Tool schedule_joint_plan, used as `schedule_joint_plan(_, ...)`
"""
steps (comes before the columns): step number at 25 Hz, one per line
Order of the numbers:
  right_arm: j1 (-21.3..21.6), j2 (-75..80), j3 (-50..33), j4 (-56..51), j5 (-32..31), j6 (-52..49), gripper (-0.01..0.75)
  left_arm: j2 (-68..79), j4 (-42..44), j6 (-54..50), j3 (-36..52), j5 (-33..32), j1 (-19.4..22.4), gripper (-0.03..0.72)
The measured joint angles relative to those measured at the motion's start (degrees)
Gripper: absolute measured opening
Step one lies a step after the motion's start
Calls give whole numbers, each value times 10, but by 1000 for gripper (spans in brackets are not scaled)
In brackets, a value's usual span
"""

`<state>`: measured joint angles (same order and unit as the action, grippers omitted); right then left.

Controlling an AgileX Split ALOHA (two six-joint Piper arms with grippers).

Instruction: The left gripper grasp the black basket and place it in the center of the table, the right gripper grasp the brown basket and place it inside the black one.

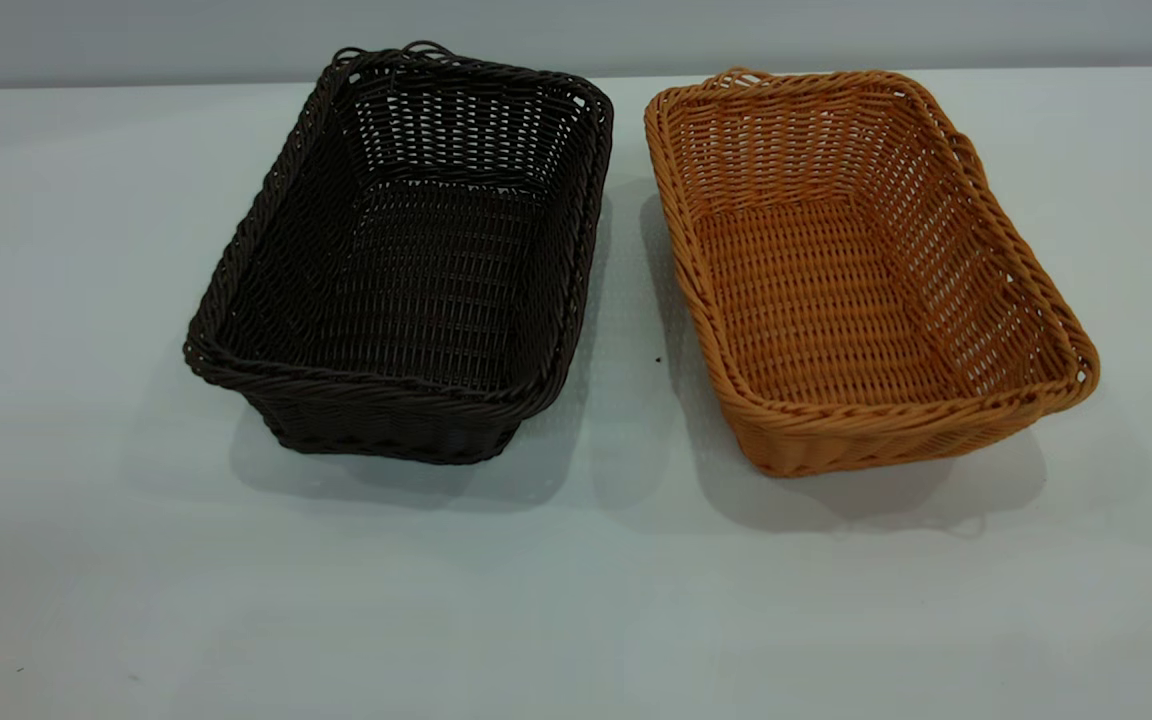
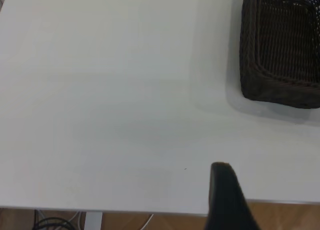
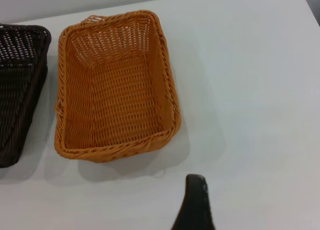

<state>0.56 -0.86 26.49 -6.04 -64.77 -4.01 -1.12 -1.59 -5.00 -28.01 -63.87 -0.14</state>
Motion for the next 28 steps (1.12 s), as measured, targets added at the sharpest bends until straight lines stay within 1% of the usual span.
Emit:
schedule_joint_plan(20, 0, 2, 0, -1, 0, 0, 531, 8, 0, -3, 0, 0, 0, 391)
schedule_joint_plan(22, 0, 25, 0, -7, 0, 5, 531, 38, -1, -12, 0, 1, 0, 391)
schedule_joint_plan(24, 0, 81, 0, -23, 2, 23, 545, 91, -9, -15, -6, 13, 0, 392)
schedule_joint_plan(26, 0, 145, 0, -44, 6, 44, 569, 149, -11, -7, -20, 42, 0, 404)
schedule_joint_plan(28, 0, 221, 2, -74, 17, 65, 596, 221, -12, 20, -39, 73, 0, 435)
